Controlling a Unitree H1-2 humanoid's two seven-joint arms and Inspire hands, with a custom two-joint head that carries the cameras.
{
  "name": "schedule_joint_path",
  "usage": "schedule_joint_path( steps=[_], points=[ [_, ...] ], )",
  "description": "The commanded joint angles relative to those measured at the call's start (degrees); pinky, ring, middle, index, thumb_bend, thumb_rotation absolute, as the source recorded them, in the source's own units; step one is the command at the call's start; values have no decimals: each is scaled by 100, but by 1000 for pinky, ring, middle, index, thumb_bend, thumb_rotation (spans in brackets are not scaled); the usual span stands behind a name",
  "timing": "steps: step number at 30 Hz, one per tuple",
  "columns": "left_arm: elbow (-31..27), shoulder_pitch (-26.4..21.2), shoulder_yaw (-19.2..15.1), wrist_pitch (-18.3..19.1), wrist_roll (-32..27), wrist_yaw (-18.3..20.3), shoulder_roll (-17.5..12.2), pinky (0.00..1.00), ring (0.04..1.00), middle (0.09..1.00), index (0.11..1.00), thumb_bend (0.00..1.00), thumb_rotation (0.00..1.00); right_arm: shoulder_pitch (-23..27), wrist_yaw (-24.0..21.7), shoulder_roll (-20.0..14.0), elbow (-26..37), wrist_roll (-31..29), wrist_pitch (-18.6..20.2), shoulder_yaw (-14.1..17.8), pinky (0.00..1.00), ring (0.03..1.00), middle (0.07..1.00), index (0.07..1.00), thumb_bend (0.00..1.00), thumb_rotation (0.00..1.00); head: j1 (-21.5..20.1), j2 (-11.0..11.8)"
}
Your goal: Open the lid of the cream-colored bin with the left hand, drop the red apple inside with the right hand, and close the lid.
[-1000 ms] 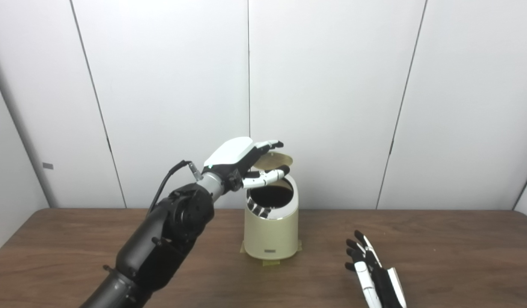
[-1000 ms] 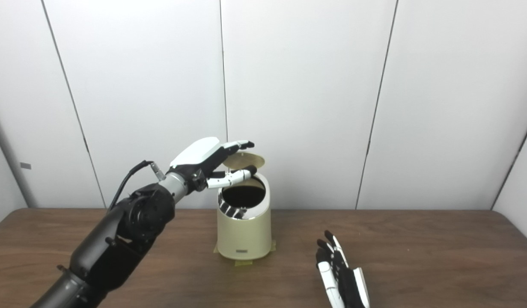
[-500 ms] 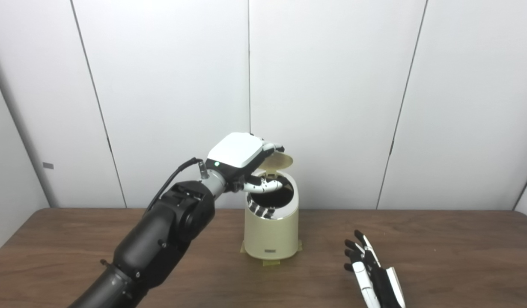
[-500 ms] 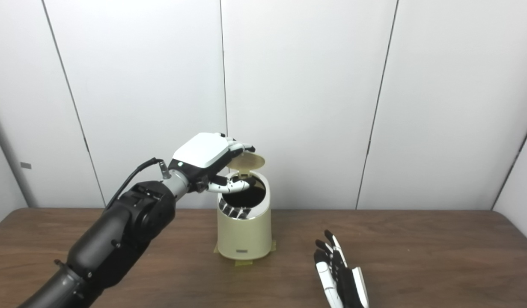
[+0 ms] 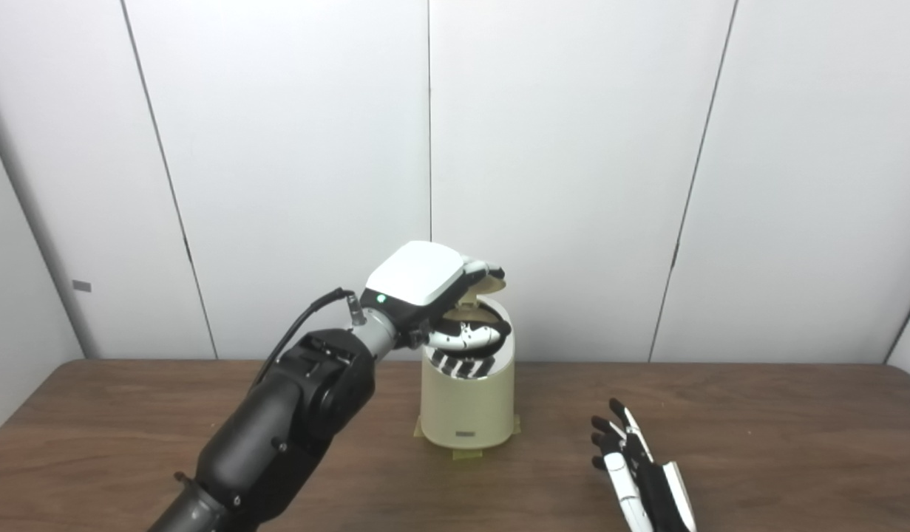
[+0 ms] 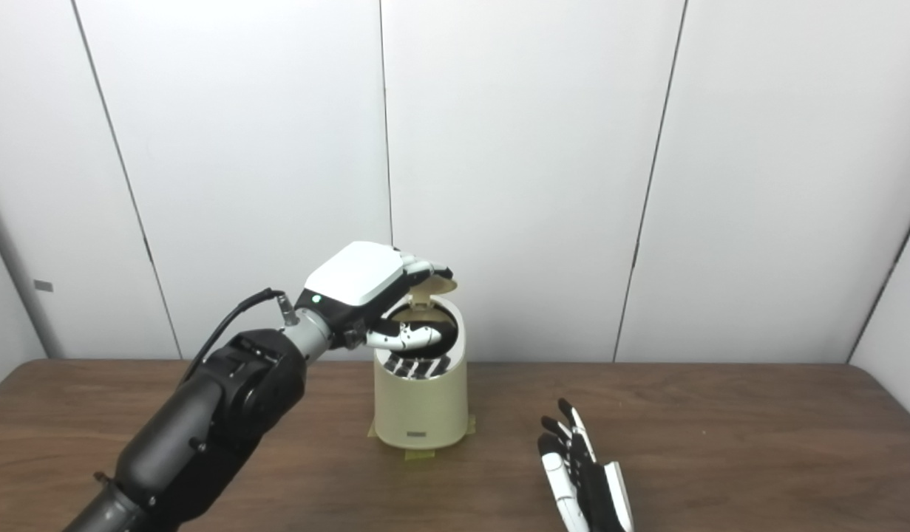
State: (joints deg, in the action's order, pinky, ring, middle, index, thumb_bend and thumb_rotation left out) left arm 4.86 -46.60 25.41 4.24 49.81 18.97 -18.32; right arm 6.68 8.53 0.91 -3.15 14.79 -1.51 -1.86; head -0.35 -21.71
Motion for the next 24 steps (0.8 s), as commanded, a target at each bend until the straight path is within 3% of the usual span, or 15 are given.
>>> schedule_joint_path(
  steps=[1,13,24],
  points=[
    [-213,-211,-127,111,82,49,-47,879,880,873,868,549,775,82,49,-51,-57,57,-75,-2,751,848,866,966,461,1000,-17,8],
    [-338,23,-110,-89,51,282,-181,900,855,853,864,545,798,141,131,-15,-109,115,-41,-17,753,841,855,966,471,983,-81,-13],
    [-391,288,-247,-281,-40,218,-152,867,817,833,876,542,703,125,154,-9,-73,191,22,-59,745,830,853,963,506,908,-118,-77]
  ],
)
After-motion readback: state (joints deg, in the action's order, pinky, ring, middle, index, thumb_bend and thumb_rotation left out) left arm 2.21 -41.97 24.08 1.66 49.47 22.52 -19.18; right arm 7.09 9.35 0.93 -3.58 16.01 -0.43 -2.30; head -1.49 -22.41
